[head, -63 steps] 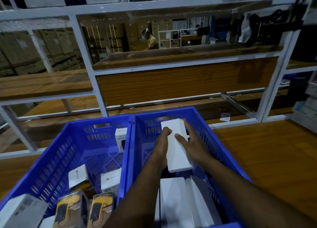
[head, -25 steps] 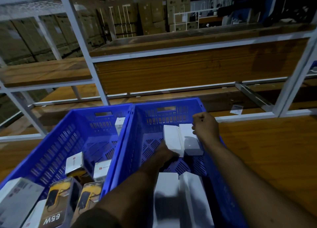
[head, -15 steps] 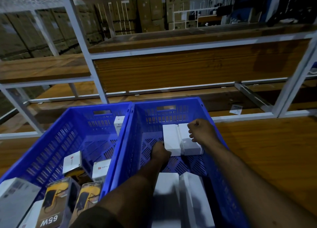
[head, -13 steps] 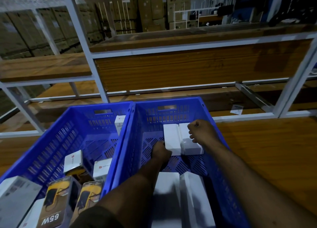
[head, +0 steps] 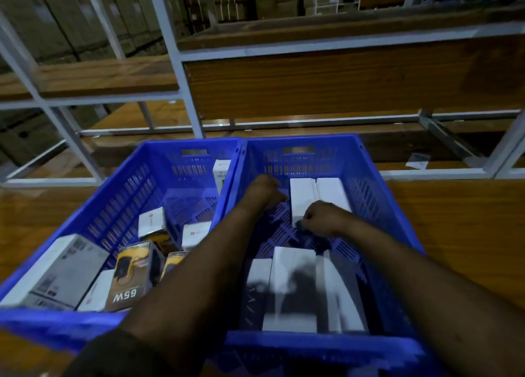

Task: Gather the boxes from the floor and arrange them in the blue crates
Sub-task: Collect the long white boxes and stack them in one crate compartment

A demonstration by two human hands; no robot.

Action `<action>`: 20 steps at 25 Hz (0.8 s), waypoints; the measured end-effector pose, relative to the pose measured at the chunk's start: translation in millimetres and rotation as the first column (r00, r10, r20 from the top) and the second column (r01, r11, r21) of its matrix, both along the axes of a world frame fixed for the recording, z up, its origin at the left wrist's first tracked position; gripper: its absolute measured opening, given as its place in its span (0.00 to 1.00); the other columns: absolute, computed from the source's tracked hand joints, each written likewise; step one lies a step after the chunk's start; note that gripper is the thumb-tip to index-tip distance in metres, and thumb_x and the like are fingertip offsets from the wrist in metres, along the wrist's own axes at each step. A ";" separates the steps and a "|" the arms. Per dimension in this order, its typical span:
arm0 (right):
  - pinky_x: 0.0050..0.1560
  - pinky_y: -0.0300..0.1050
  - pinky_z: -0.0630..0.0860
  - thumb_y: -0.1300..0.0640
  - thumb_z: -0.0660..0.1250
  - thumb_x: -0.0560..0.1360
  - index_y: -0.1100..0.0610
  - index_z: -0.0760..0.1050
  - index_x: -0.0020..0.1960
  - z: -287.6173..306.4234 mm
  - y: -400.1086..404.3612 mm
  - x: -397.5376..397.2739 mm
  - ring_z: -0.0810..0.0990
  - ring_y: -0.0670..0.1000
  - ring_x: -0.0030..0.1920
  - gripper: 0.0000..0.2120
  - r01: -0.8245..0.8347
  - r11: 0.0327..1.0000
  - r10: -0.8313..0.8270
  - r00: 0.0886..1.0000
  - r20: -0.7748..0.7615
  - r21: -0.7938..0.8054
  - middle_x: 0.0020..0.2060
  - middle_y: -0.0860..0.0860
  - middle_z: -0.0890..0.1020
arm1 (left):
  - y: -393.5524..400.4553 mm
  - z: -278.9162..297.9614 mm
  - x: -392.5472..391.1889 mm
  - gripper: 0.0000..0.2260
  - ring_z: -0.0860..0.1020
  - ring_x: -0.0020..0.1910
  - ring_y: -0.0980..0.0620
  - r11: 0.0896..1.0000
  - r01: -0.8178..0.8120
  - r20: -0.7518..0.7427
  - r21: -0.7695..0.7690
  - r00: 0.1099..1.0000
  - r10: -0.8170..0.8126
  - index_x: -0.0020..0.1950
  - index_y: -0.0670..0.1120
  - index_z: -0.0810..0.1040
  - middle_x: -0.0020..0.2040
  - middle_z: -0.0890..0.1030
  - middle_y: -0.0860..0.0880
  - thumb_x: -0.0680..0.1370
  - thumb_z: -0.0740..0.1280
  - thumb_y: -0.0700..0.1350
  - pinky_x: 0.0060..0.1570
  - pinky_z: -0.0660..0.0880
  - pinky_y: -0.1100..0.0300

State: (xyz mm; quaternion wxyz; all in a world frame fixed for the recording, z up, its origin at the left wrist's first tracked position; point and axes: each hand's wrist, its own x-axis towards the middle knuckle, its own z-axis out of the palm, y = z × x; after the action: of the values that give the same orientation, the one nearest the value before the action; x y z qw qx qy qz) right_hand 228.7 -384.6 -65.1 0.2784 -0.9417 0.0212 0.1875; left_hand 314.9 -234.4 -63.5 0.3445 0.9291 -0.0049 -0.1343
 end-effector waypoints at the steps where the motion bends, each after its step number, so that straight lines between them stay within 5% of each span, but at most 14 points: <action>1: 0.42 0.45 0.75 0.44 0.65 0.77 0.59 0.79 0.40 -2.4 11.2 -7.0 0.79 0.53 0.39 0.19 -0.080 0.996 0.078 0.995 -0.058 -0.038 0.40 0.56 0.82 | 6.8 -1.5 -3.3 0.22 0.81 0.59 0.40 0.999 -0.024 0.003 -0.046 1.000 0.024 0.66 0.41 0.78 0.62 0.81 0.39 0.74 0.76 0.43 0.58 0.78 0.49; 3: 0.48 0.51 0.81 0.32 0.64 0.68 0.57 0.80 0.41 -15.9 28.8 -15.4 0.82 0.54 0.39 0.27 -0.222 0.974 0.209 0.962 -0.174 -0.055 0.38 0.54 0.84 | 16.9 -6.6 -12.1 0.21 0.81 0.57 0.40 0.993 -0.037 -0.016 -0.116 0.999 0.035 0.66 0.41 0.77 0.60 0.81 0.39 0.74 0.76 0.41 0.56 0.79 0.50; 6: 0.56 0.56 0.80 0.22 0.59 0.58 0.55 0.79 0.60 -33.5 39.1 -11.6 0.83 0.57 0.50 0.46 -0.353 0.927 0.314 0.914 -0.257 -0.123 0.51 0.55 0.85 | 21.5 -6.4 -22.4 0.19 0.82 0.53 0.41 0.984 0.017 -0.052 -0.177 0.998 -0.027 0.66 0.40 0.76 0.56 0.83 0.37 0.76 0.73 0.40 0.48 0.78 0.50; 12: 0.65 0.51 0.76 0.25 0.70 0.58 0.48 0.70 0.71 -23.5 33.0 -14.0 0.79 0.50 0.60 0.47 -0.327 0.945 0.324 0.924 -0.201 0.020 0.64 0.47 0.79 | 18.9 -2.8 -26.0 0.18 0.82 0.50 0.42 0.989 0.032 -0.037 -0.147 0.999 -0.038 0.64 0.43 0.77 0.55 0.83 0.39 0.75 0.75 0.42 0.46 0.77 0.52; 16: 0.61 0.49 0.78 0.36 0.79 0.61 0.51 0.80 0.58 -0.1 17.3 -12.9 0.80 0.50 0.56 0.31 -0.096 0.969 0.122 0.987 -0.106 0.228 0.56 0.48 0.81 | 18.0 0.6 -28.6 0.15 0.83 0.48 0.44 0.976 0.039 -0.004 -0.215 0.999 -0.041 0.62 0.43 0.78 0.50 0.84 0.42 0.77 0.73 0.45 0.43 0.78 0.55; 20: 0.41 0.44 0.77 0.48 0.76 0.72 0.58 0.78 0.53 19.0 0.5 -7.7 0.79 0.48 0.41 0.17 0.302 0.754 -0.333 0.941 -0.057 0.583 0.45 0.53 0.82 | 13.7 8.9 -38.6 0.14 0.78 0.41 0.47 0.939 0.061 -0.023 -0.339 0.997 -0.073 0.49 0.43 0.81 0.43 0.81 0.44 0.80 0.68 0.55 0.42 0.73 0.58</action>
State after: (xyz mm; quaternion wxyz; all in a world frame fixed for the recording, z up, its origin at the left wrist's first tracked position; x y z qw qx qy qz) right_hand 220.9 -384.0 -46.2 0.5819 -0.7974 0.1152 0.1111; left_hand 276.3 -220.7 -54.6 0.4940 0.8531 -0.0533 -0.1593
